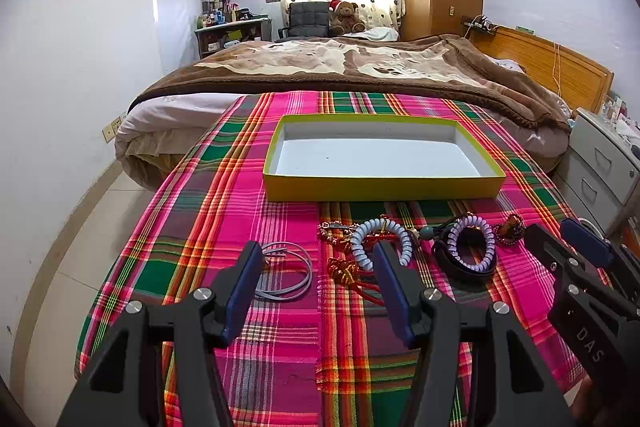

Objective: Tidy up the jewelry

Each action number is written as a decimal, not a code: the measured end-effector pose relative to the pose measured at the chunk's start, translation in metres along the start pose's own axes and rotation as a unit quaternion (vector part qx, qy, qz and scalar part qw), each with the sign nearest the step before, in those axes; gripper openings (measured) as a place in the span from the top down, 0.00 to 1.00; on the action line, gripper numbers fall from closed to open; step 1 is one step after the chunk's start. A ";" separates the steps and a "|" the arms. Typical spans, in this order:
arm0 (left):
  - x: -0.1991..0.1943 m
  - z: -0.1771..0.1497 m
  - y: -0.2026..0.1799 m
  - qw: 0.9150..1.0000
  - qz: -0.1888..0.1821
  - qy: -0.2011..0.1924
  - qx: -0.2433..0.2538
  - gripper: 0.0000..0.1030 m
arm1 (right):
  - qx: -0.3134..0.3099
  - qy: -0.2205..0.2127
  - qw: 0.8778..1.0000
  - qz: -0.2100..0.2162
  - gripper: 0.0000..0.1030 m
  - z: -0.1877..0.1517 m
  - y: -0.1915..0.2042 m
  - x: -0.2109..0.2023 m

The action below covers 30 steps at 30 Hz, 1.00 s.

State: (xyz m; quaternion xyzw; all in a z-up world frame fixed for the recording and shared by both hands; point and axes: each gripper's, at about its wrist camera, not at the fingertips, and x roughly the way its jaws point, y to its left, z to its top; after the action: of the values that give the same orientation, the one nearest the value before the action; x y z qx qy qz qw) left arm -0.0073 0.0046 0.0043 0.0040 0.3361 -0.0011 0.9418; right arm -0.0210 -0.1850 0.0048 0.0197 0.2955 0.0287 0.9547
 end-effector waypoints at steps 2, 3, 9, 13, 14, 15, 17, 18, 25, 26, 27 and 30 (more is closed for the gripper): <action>0.000 0.000 -0.001 1.000 0.000 0.000 0.000 0.42 | 0.000 0.001 1.000 -0.001 0.50 0.000 0.001 0.000; 0.000 0.000 -0.001 1.000 0.000 0.000 0.000 0.42 | 0.000 0.001 1.000 -0.001 0.50 0.000 0.000 0.000; -0.001 0.000 0.000 1.000 0.001 0.000 0.000 0.42 | 0.000 0.000 1.000 0.000 0.50 0.000 0.000 0.000; -0.002 0.000 -0.001 1.000 0.002 0.001 0.000 0.42 | 0.000 0.001 1.000 0.000 0.50 0.000 0.000 0.000; -0.002 0.000 -0.001 1.000 0.002 0.001 0.001 0.42 | 0.000 0.000 1.000 0.000 0.50 0.000 0.001 0.000; -0.002 0.000 -0.001 1.000 0.001 0.001 0.001 0.42 | 0.000 0.000 1.000 0.000 0.50 0.000 0.001 0.000; -0.002 0.000 -0.001 1.000 0.002 0.001 0.000 0.42 | 0.000 0.000 1.000 0.000 0.50 0.000 0.001 0.000; -0.002 0.000 -0.001 1.000 0.002 0.001 0.001 0.42 | -0.001 0.001 1.000 0.000 0.50 0.000 0.000 0.000; -0.001 0.001 -0.002 1.000 -0.002 0.001 0.001 0.42 | -0.001 0.000 1.000 0.000 0.50 -0.001 0.001 0.000; 0.000 0.001 -0.002 1.000 -0.002 0.003 -0.001 0.42 | -0.001 0.001 1.000 0.000 0.50 -0.001 0.001 0.000; 0.001 0.001 -0.001 1.000 -0.001 0.004 -0.001 0.42 | -0.001 0.001 1.000 0.000 0.50 -0.001 0.001 0.000; 0.004 0.001 0.001 1.000 -0.001 0.008 -0.004 0.42 | 0.000 0.003 1.000 0.000 0.50 -0.001 0.000 0.000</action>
State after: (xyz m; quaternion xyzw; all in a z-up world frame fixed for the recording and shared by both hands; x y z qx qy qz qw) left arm -0.0032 0.0059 0.0024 -0.0002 0.3435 -0.0008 0.9391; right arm -0.0213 -0.1847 0.0041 0.0198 0.2980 0.0284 0.9540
